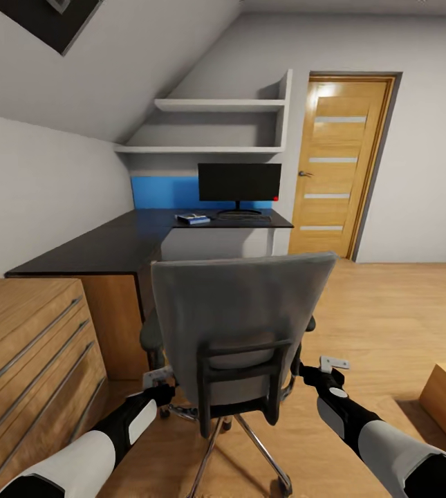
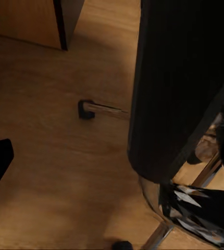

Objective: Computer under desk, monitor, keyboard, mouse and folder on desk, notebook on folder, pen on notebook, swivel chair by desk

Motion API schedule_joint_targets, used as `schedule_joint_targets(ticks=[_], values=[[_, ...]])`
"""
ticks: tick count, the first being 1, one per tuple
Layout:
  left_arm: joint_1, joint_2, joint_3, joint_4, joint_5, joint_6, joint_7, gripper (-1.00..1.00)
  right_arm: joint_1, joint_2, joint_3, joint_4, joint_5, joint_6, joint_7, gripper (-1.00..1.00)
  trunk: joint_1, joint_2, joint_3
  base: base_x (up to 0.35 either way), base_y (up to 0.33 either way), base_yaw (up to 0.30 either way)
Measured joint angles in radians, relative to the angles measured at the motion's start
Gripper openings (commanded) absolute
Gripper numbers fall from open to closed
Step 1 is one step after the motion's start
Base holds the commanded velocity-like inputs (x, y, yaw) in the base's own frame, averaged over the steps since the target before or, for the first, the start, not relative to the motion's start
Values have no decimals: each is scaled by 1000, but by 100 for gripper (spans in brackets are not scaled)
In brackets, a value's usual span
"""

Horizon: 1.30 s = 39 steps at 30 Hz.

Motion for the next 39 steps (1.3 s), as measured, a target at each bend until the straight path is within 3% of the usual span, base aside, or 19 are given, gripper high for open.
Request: schedule_joint_targets(ticks=[6,17,33,36,37,39], values=[[0,0,0,0,0,0,0,100,0,0,0,0,0,0,-1,100,0,0,0,-278,0,0],[0,-1,0,0,0,0,-1,100,0,0,0,0,0,0,-2,100,0,0,0,-69,0,0],[0,-3,0,2,2,-3,-2,100,0,6,4,-1,-2,-3,-3,100,0,0,0,-313,0,0],[0,-3,0,3,3,-49,-3,100,0,25,3,-2,-1,-3,-4,100,0,0,0,-332,-34,0],[0,-3,-1,43,0,-183,-2,100,0,41,3,0,0,-3,-5,100,0,0,0,-333,-73,0],[0,-4,-4,60,1,-232,-2,100,0,44,2,0,0,-3,-5,100,0,0,0,-333,-79,0]])
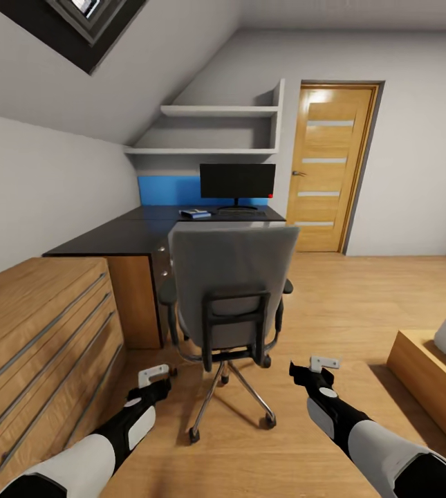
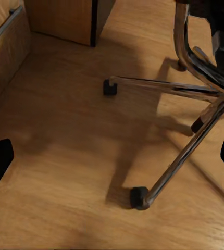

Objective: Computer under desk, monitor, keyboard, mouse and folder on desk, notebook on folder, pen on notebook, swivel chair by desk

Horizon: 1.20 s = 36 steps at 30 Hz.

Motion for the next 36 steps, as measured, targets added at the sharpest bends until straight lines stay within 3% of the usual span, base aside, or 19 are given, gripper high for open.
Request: schedule_joint_targets(ticks=[2,4,5,9,11,12,13,19,25,31,36], values=[[0,-8,-10,43,1,-50,1,100,0,4,1,-1,-1,0,-1,100,0,0,0,-280,-91,45],[0,-15,-23,50,0,-53,2,100,0,4,1,0,-1,-1,-2,100,0,0,0,-144,-201,175],[0,-34,-42,64,1,-70,3,100,0,5,2,1,-1,-1,-2,100,-1,0,0,-25,-302,262],[0,-47,-49,74,0,-73,3,100,0,5,2,1,-1,0,-1,100,-1,0,0,-10,-308,139],[0,-57,-73,80,0,-73,4,100,0,7,3,0,-2,0,1,100,-1,0,0,-2,-166,30],[0,-59,-82,81,0,-73,4,100,0,10,3,0,-2,0,1,100,-1,0,0,0,-34,6],[-1,-64,-94,83,1,-72,5,100,0,30,4,1,-1,0,1,100,-1,0,0,0,-22,4],[0,-73,-99,80,1,-72,3,100,2,49,4,1,23,-2,3,100,-1,0,0,0,-8,1],[0,-106,-99,80,1,-70,11,100,9,58,5,0,98,-30,8,100,11,-21,-9,0,-1,0],[0,-110,-100,80,1,-66,14,100,34,77,6,0,111,-107,10,100,34,-63,-28,0,0,0],[0,-111,-100,82,2,-63,15,100,41,82,6,0,112,-121,10,100,53,-98,-44,0,0,0]])
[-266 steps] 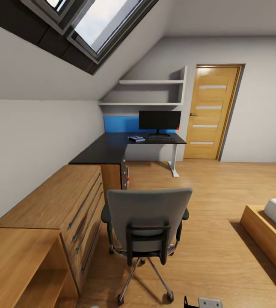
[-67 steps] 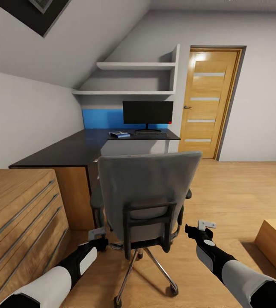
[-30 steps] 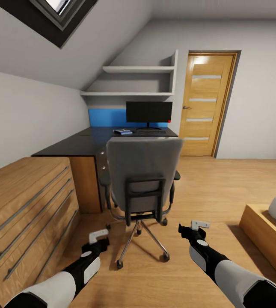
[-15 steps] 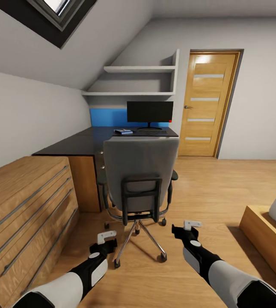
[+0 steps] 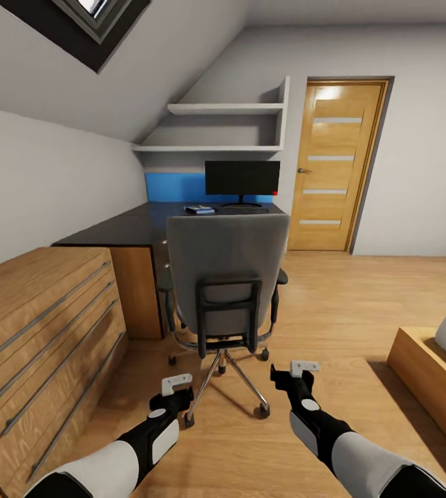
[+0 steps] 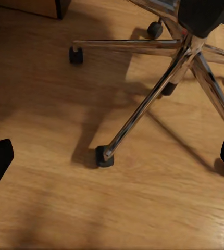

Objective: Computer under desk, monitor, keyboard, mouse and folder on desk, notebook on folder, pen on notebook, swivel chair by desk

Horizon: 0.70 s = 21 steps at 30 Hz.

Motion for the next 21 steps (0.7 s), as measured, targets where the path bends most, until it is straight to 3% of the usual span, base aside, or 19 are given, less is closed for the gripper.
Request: schedule_joint_targets(ticks=[5,9,11,13,15,17,21], values=[[0,-2,-3,-4,2,42,1,100,7,12,2,-7,15,-24,0,100,19,-35,-16,0,0,0],[-2,-18,-2,-117,5,175,1,100,9,35,4,-39,26,-46,-2,100,34,-63,-28,0,0,0],[-2,-18,-5,-221,10,288,37,100,10,43,4,-94,28,-40,-4,100,42,-77,-34,0,0,0],[-2,-18,-1,-259,11,330,69,100,10,44,4,-131,33,-12,-5,100,46,-84,-38,0,0,0],[-2,-18,1,-267,11,320,76,100,10,46,6,-144,46,10,-5,100,46,-84,-38,0,0,0],[-1,-18,0,-192,9,178,81,100,11,47,3,-145,88,30,0,100,46,-84,-38,45,0,0],[-1,-18,0,-113,-1,88,85,100,22,44,1,-92,114,21,6,100,46,-84,-38,245,0,0]])
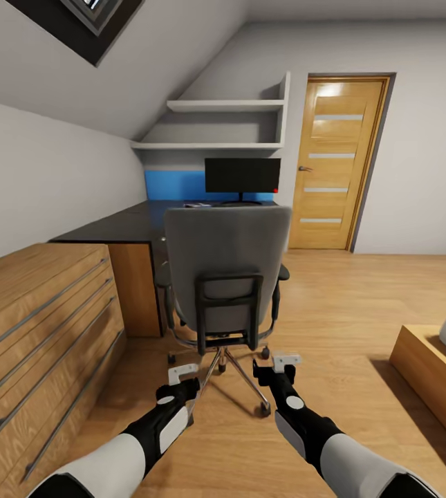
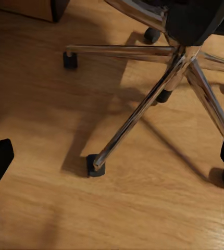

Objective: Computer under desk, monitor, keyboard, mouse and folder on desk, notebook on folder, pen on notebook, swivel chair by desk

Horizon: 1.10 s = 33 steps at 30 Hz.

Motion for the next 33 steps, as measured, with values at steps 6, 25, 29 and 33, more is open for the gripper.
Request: schedule_joint_targets(ticks=[6,25,29,33], values=[[0,0,2,6,0,-4,-1,100,12,2,5,5,2,-1,0,100,0,0,0,307,0,0],[0,0,1,9,4,-4,0,100,16,2,9,5,2,-1,0,100,0,0,0,319,0,0],[0,0,1,8,3,-4,-1,100,16,2,9,4,1,-1,-1,100,0,0,0,320,0,0],[0,0,1,9,3,-4,-1,100,16,2,9,4,3,-1,-1,100,0,0,0,320,0,0]])
